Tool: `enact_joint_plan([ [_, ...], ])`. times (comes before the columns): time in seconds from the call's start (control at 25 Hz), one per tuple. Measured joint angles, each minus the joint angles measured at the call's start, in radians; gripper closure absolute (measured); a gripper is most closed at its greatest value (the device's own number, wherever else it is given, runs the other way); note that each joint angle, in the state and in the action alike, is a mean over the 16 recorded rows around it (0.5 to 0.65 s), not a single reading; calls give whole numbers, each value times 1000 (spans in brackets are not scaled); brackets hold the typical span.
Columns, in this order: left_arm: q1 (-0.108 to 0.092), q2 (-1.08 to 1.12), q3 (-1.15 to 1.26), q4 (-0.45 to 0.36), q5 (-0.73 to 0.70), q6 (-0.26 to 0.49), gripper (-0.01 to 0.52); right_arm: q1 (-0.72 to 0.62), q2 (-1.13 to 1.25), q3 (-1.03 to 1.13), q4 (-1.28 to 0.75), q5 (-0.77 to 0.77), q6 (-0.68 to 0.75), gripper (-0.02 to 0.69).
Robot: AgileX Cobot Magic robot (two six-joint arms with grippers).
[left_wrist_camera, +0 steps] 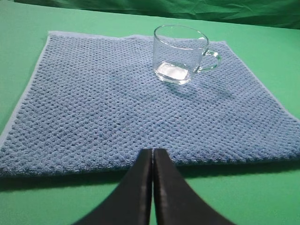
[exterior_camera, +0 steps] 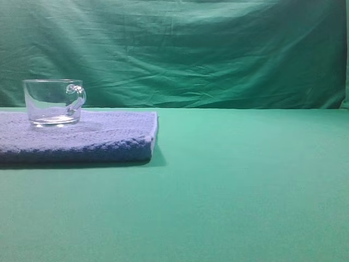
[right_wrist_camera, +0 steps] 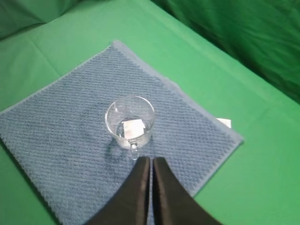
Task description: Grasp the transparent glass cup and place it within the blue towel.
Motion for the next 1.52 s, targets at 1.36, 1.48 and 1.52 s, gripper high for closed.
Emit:
enact_joint_plan([
  [1.36, 0, 0, 0, 0, 0, 0, 514, -33, -901, 1029, 12, -541, 34, 665],
  [1.48, 0, 0, 0, 0, 0, 0, 514, -80, -925, 1079, 10, -575, 36, 665],
  [1.52, 0, 0, 0, 0, 0, 0, 514, -101, -937, 1098, 10, -586, 37, 665],
])
